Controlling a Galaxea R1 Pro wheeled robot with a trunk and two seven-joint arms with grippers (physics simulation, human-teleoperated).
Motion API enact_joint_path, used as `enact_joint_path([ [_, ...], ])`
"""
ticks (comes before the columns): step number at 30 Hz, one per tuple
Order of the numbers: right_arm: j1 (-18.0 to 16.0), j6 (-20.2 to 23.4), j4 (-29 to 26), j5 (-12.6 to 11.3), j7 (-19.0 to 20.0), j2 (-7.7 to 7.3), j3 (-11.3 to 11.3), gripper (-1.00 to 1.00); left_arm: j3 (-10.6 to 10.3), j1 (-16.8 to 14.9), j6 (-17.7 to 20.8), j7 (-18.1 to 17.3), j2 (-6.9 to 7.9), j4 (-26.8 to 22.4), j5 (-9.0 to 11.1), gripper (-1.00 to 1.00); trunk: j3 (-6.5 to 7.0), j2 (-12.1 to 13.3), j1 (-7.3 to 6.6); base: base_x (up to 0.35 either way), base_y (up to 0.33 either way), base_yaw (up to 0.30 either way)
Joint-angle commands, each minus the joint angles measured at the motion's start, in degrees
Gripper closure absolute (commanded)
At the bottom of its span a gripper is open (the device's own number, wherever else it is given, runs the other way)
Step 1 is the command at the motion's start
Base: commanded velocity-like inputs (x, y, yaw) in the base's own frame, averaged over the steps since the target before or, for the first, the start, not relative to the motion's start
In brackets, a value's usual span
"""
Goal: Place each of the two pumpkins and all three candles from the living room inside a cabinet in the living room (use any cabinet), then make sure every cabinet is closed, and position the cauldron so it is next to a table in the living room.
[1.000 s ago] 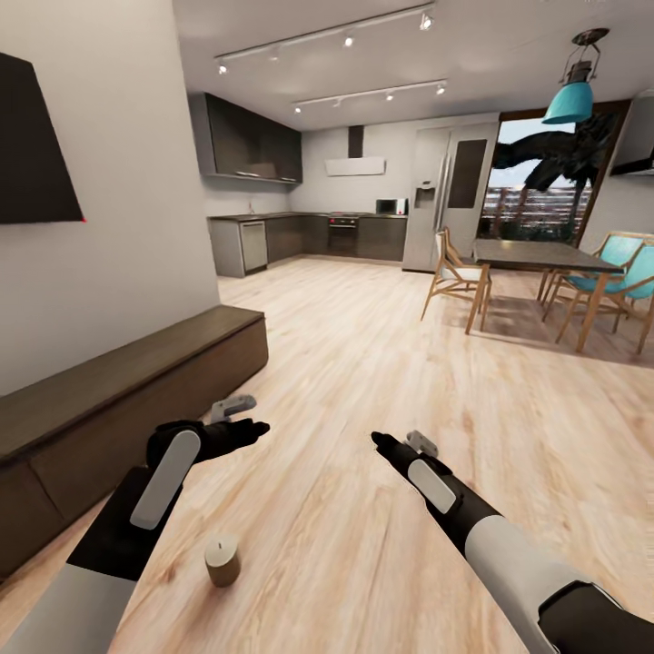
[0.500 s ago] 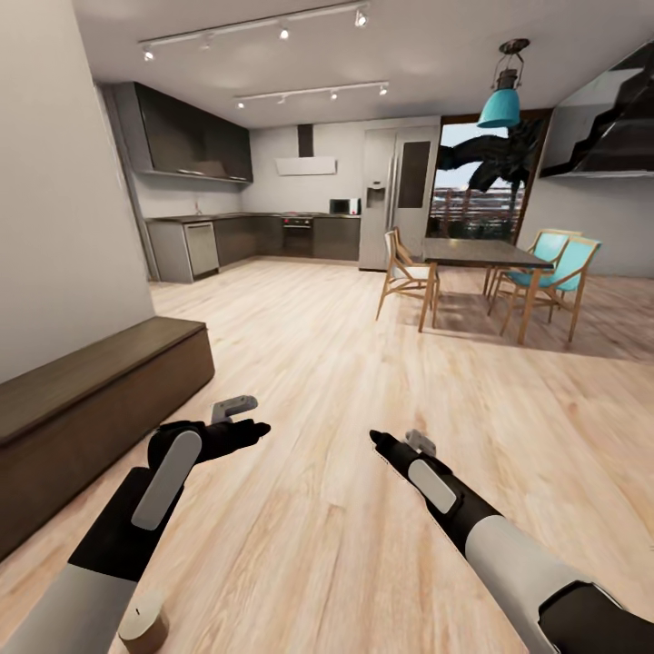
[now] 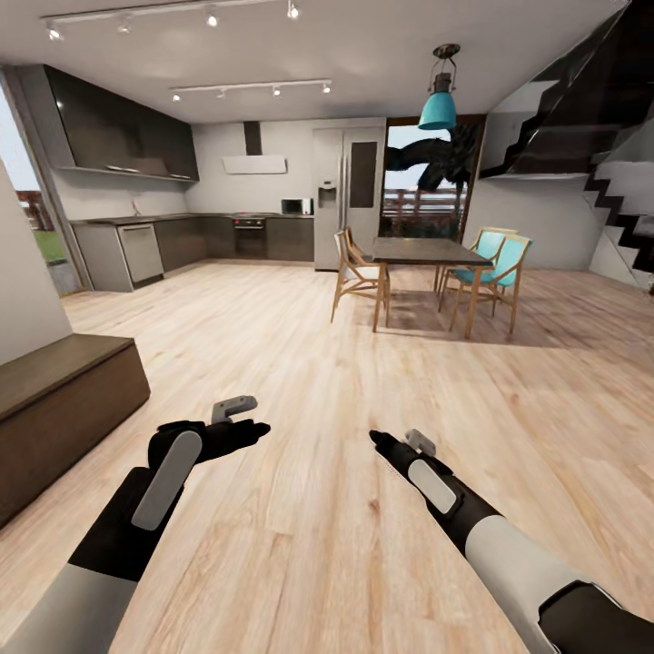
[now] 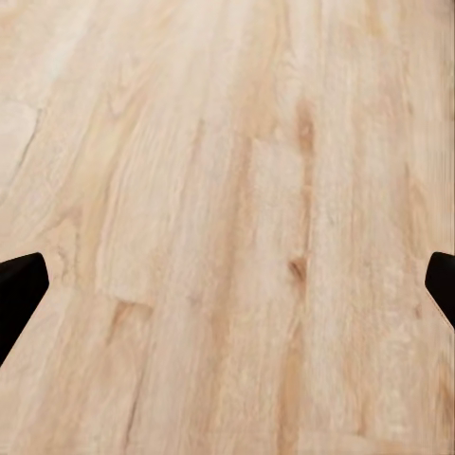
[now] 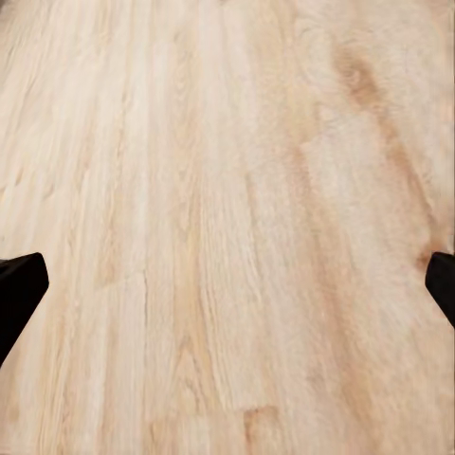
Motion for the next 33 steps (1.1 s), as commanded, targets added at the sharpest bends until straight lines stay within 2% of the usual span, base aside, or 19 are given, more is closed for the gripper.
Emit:
enact_joint_path([
  [1, -0.05, 0.08, -0.12, -0.27, -0.42, -0.03, 0.3, -1.0, -0.11, -0.04, 0.08, 0.6, 0.06, -0.09, 0.55, -1.0, -0.06, -0.03, 0.02, 0.267, -0.196, -0.278],
  [11, -0.05, 0.18, -0.1, 0.15, -0.28, -0.03, 0.41, -1.0, -0.08, -0.04, 0.08, 0.6, 0.06, -0.09, 0.55, -1.0, -0.06, -0.03, 0.02, 0.32, -0.038, -0.187],
  [33, -0.05, 0.08, -0.12, 0.12, -0.29, -0.01, 0.41, -1.0, -0.07, -0.04, 0.08, 0.6, -0.03, 0.08, 0.55, -1.0, -0.06, -0.03, 0.02, 0.335, 0.0, -0.005],
])
